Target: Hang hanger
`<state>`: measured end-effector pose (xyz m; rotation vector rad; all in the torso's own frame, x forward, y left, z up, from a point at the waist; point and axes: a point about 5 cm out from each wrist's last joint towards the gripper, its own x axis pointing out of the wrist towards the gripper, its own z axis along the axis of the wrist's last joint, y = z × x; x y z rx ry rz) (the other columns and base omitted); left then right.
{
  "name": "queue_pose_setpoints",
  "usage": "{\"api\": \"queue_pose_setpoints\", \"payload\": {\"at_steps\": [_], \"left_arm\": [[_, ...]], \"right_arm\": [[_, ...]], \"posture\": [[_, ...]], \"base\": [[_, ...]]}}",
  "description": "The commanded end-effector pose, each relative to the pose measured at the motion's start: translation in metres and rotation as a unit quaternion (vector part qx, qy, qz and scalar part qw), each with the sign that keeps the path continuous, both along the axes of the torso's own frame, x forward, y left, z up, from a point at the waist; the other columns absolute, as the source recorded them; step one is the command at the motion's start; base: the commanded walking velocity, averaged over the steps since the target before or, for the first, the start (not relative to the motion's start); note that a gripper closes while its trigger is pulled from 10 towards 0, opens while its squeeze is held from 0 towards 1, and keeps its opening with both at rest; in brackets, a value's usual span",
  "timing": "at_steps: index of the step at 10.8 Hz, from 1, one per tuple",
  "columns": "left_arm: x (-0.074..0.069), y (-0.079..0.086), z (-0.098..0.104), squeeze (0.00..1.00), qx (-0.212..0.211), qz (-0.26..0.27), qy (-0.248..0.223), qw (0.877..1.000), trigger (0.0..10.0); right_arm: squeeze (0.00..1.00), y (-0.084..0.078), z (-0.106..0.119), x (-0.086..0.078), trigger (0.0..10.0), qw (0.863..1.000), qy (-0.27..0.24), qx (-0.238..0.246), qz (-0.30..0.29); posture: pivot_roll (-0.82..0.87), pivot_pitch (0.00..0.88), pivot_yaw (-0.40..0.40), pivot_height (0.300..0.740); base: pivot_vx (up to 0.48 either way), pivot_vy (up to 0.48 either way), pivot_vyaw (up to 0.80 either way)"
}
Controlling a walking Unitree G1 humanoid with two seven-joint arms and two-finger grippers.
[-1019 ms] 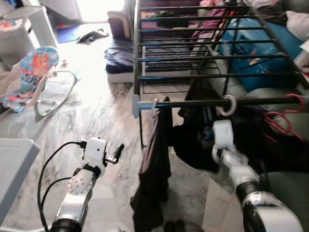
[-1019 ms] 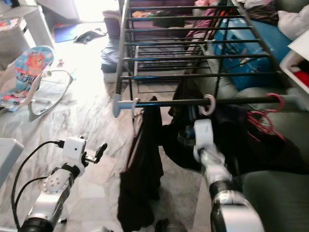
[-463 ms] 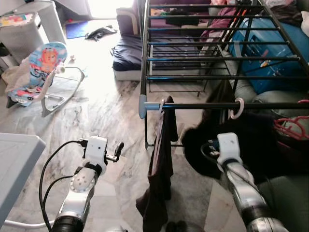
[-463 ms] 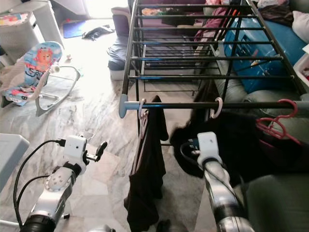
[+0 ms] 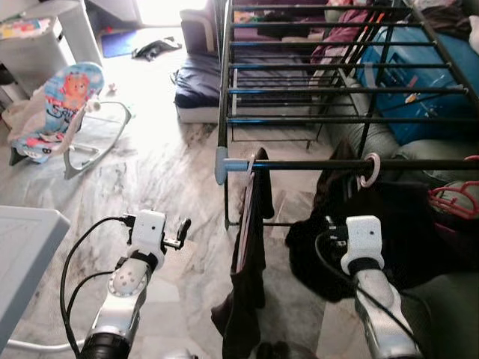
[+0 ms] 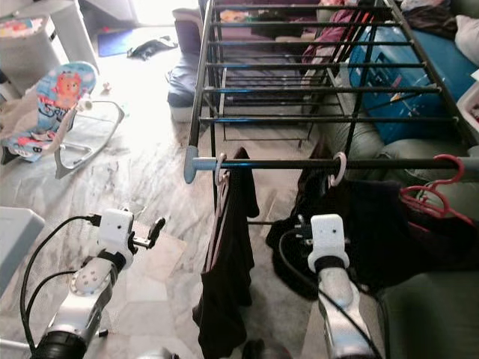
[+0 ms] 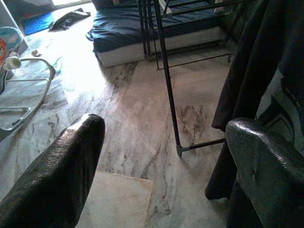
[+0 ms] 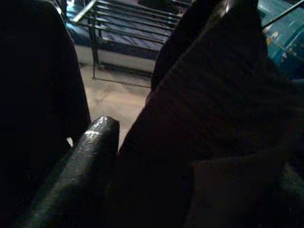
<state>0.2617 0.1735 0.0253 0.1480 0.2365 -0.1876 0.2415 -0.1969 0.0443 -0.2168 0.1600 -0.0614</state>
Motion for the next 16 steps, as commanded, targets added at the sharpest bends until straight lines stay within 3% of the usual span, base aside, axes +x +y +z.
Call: {"api": "queue_pose_setpoints", "payload": {"at_steps": [1,6,9,11,13,14,15,16], "left_arm": [[-0.001,0.004,0.000,0.00,0.008,0.002,0.000,1.000,10.0],[-0.002,0.008,0.002,0.00,0.016,0.002,-0.006,1.000,10.0],[-0.002,0.006,0.002,0.00,0.017,-0.002,-0.006,1.000,10.0],[-0.004,0.008,0.002,0.00,0.020,-0.002,-0.007,1.000,10.0],[-0.004,0.007,0.003,0.00,0.021,-0.005,-0.008,1.000,10.0],[-0.003,0.008,0.003,0.00,0.022,-0.006,-0.008,1.000,10.0],[-0.003,0.008,0.003,0.00,0.022,-0.006,-0.008,1.000,10.0],[-0.003,0.008,0.003,0.00,0.022,-0.006,-0.007,1.000,10.0]], "right_arm": [[1.00,0.001,0.012,-0.001,10.0,1.000,-0.026,0.000,0.006],[1.00,0.003,0.020,-0.023,10.0,0.999,-0.033,0.018,0.006],[1.00,0.003,0.012,-0.030,10.0,0.998,0.004,0.060,-0.004],[1.00,0.005,0.018,-0.041,10.0,0.999,-0.014,0.024,0.018],[1.00,0.010,0.028,-0.039,10.0,0.999,-0.035,0.011,0.021],[0.25,0.012,0.033,-0.039,10.0,0.999,-0.046,0.004,0.025],[0.04,0.013,0.034,-0.040,10.0,0.998,-0.049,-0.002,0.028],[0.00,0.013,0.035,-0.042,10.0,0.998,-0.049,-0.007,0.030]], "posture": [[-0.10,0.000,0.010,0.740],[-0.10,0.000,0.014,0.740],[-0.10,0.000,0.014,0.740],[-0.10,0.000,0.016,0.740],[-0.11,0.000,0.021,0.740],[-0.11,0.000,0.023,0.740],[-0.11,0.000,0.023,0.740],[-0.11,0.000,0.023,0.740]], "base": [[0.000,0.000,0.00],[0.000,0.000,0.00],[0.000,0.000,0.00],[0.000,0.000,0.00],[0.000,0.000,0.00],[0.000,0.000,0.00],[-0.255,0.000,0.00],[-0.326,0.000,0.00]]}}
